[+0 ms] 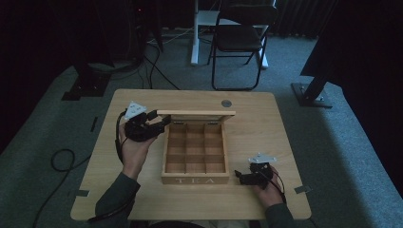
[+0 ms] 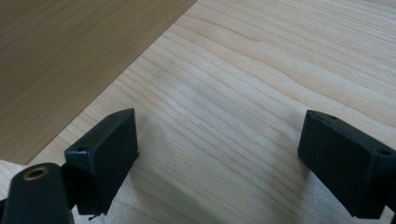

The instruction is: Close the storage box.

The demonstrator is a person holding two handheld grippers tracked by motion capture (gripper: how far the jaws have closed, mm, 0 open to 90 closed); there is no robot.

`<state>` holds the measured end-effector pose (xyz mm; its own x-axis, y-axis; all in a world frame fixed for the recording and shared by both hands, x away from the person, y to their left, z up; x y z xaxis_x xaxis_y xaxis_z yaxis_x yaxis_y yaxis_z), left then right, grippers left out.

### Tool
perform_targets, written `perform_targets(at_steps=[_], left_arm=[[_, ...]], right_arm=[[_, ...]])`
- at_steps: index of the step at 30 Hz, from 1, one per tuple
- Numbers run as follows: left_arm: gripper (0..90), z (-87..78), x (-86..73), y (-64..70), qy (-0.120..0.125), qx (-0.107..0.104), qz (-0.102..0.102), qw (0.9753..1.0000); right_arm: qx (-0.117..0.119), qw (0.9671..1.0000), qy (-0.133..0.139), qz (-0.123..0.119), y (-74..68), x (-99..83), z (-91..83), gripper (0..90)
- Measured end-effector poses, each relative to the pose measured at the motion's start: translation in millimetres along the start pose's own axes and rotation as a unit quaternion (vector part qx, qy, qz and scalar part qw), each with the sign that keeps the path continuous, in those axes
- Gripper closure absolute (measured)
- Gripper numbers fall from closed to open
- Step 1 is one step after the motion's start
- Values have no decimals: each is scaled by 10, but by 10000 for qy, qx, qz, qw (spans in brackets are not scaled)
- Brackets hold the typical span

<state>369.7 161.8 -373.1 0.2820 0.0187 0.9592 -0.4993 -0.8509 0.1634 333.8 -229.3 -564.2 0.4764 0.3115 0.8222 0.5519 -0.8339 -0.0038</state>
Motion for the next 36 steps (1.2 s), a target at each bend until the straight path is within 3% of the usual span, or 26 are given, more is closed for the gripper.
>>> perform_targets(at_steps=[17, 34, 36], left_arm=[[421, -87, -118, 48, -65, -37, -102, 9999], [405, -172, -193, 135, -43, -168, -109, 9998], [407, -188, -203, 157, -57, -119, -35, 9999]], right_arm=[[-8, 10000, -5, 17, -4, -1, -2, 117], [-9, 10000, -10, 17, -4, 0, -3, 117], [-9, 10000, -6, 19, -4, -1, -2, 117]])
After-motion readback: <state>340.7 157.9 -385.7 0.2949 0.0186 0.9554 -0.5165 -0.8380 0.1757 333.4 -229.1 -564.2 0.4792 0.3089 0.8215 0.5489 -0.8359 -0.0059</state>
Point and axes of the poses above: each handheld gripper's, and its own axes: z roughly forward along the jaws, x roughly out of its top, y roughly to its right, the point moved 2 cm from there along z, roughly forward along the jaws, and after that the axes turned 9 degrees about y, right-handed, at the moved point
